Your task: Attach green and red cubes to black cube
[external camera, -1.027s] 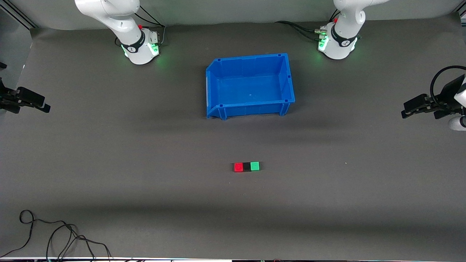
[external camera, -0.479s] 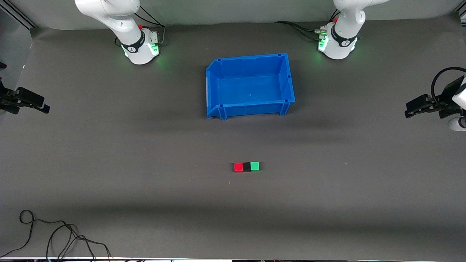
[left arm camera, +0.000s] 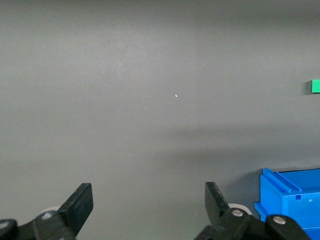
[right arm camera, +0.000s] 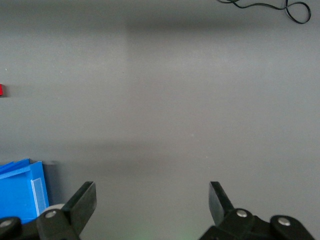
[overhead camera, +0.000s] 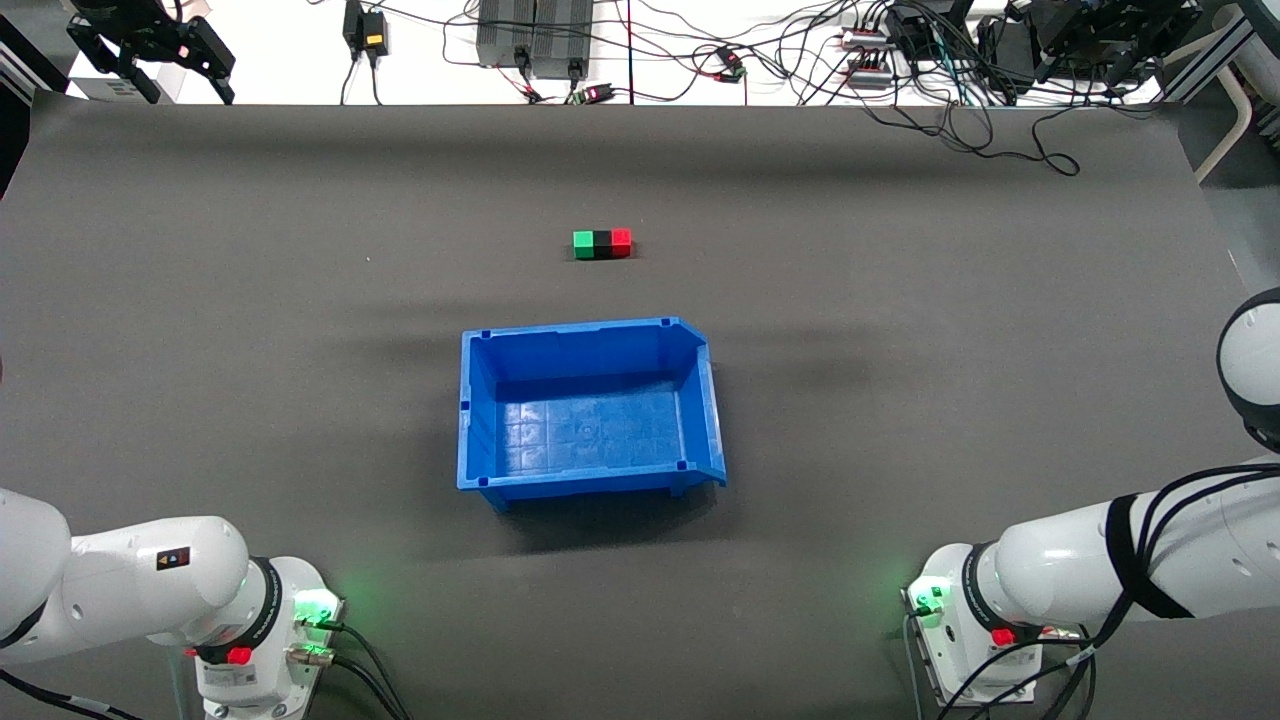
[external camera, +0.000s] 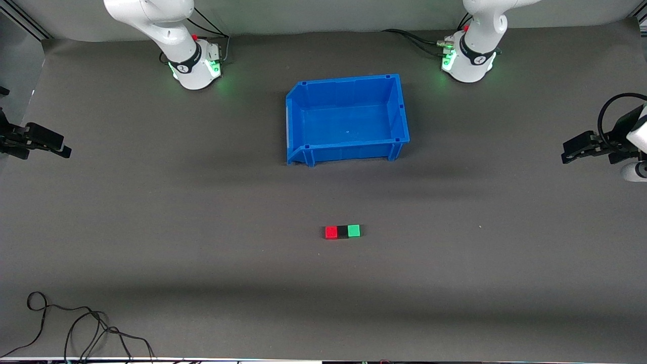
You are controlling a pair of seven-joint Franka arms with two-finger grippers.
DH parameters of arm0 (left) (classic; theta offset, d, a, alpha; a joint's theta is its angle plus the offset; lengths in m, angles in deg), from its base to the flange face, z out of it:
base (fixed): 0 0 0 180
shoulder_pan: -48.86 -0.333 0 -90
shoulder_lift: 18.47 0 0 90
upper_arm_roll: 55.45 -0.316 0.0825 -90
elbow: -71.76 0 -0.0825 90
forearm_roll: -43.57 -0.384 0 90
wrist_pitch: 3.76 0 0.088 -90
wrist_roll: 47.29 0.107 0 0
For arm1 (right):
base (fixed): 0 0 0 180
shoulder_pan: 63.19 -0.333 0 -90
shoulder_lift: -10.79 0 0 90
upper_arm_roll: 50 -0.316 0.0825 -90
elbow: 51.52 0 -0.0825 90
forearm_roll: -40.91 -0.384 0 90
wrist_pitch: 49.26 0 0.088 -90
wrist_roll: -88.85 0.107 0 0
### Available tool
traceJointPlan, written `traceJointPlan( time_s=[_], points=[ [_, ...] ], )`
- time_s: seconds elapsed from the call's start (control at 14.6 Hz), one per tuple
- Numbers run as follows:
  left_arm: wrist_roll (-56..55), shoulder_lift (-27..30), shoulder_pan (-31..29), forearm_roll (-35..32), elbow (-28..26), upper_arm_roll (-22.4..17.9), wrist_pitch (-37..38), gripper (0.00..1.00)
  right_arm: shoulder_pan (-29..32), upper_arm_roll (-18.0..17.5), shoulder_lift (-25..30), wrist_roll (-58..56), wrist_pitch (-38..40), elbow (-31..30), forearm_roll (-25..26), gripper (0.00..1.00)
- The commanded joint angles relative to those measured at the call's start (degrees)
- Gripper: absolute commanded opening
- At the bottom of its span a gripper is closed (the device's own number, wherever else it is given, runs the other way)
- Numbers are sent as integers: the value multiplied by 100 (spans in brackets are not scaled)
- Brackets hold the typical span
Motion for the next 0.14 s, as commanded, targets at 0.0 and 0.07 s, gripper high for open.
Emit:
traceJointPlan(
  time_s=[0.0, 0.07],
  points=[
    [-4, 62, 46, -72, -1, -12, 124, 100, 4, -35, 62, -117, -52, -77, 121, 100],
    [-4, 54, 46, -72, -1, -12, 124, 100, 4, -35, 62, -117, -70, -85, 121, 100]
  ],
)
